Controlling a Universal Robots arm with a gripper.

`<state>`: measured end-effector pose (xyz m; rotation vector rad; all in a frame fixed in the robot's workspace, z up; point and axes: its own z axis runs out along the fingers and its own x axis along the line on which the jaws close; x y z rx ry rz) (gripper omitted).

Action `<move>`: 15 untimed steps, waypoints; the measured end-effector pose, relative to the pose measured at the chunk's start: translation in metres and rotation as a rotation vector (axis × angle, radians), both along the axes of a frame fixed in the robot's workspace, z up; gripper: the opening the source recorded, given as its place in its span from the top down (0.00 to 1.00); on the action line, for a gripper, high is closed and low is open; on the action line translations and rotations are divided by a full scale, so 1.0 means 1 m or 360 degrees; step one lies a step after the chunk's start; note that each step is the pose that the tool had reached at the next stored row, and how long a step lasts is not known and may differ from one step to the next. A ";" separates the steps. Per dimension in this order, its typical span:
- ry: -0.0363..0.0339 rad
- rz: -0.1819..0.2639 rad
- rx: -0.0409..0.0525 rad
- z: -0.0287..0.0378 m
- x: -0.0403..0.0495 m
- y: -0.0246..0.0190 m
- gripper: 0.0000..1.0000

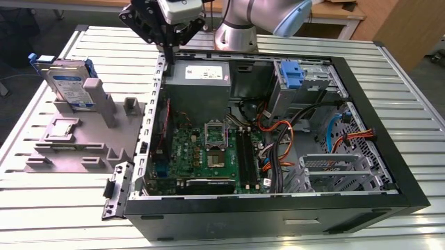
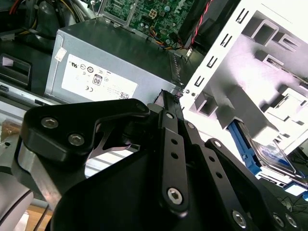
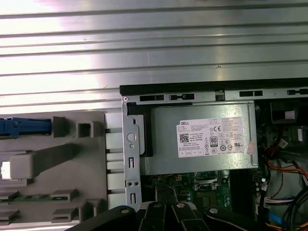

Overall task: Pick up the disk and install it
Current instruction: 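Reach for the disk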

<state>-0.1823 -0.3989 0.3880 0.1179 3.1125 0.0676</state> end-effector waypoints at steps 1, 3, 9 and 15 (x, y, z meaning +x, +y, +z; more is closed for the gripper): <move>0.0000 0.0000 0.0000 -0.0001 -0.0002 0.0000 0.90; 0.0000 0.0000 0.0000 -0.0001 -0.0008 0.0000 0.90; 0.0000 0.0000 0.0000 -0.0004 -0.0021 0.0000 0.90; 0.0000 0.0000 0.0000 -0.0005 -0.0036 0.0000 0.90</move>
